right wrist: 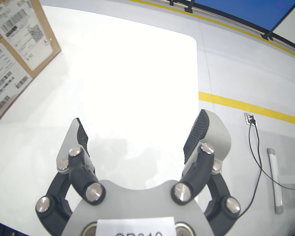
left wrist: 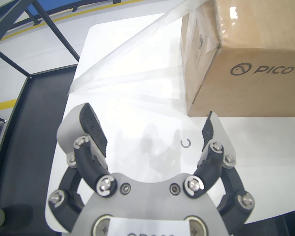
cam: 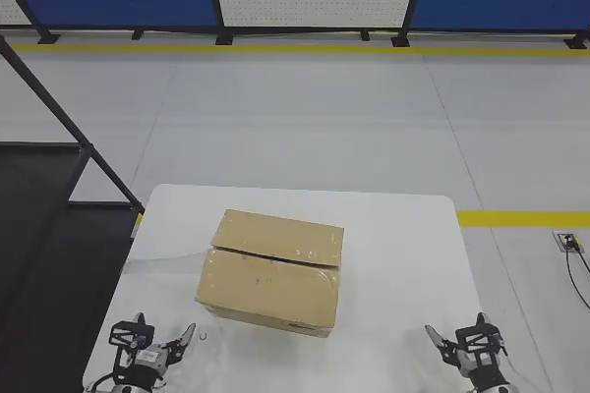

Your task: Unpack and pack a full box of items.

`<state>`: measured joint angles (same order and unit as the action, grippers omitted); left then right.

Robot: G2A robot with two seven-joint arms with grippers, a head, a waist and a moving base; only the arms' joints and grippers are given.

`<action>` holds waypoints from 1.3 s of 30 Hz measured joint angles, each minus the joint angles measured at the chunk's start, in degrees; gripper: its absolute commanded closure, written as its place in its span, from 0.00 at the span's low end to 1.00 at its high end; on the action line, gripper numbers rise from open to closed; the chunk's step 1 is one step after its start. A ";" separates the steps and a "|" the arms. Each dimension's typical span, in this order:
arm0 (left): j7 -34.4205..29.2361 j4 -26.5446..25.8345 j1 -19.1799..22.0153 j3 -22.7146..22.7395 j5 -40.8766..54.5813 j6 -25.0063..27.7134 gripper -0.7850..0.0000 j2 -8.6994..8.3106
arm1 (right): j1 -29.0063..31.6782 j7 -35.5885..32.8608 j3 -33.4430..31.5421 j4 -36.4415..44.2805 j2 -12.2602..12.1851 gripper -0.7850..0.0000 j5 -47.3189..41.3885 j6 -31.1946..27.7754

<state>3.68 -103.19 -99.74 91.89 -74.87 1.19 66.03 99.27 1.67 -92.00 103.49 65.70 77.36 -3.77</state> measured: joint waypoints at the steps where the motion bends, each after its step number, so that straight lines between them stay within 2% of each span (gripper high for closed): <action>1: 0.89 0.13 -0.03 0.01 0.08 -0.46 0.00 0.08 | -0.02 -0.08 -0.08 0.36 -0.04 0.00 0.50 -0.80; 7: 4.83 2.24 3.21 -0.61 0.78 -1.05 0.00 0.45 | -1.42 -1.05 0.52 2.68 0.08 0.00 -0.56 -2.87; 12: 7.19 4.37 6.02 -1.27 1.99 1.52 0.00 0.63 | -4.03 -4.22 1.89 4.23 0.33 0.00 -2.02 -2.68; 27: 6.88 4.43 6.27 -1.34 2.13 1.50 0.00 0.65 | -4.31 -4.58 2.28 4.38 0.37 0.00 -2.49 -3.03; 32: 7.28 6.30 9.10 -2.67 1.80 -0.56 0.00 1.06 | -6.41 -4.24 3.53 3.66 0.56 0.00 -7.46 -7.57; 39: 7.91 9.63 13.50 -4.99 4.62 -2.54 0.00 1.83 | -9.53 -4.71 4.53 2.46 0.89 0.00 -12.72 -8.68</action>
<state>11.58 -93.56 -86.24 86.90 -70.25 -1.35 67.87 89.74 -3.04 -87.47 105.95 66.59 64.64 -12.45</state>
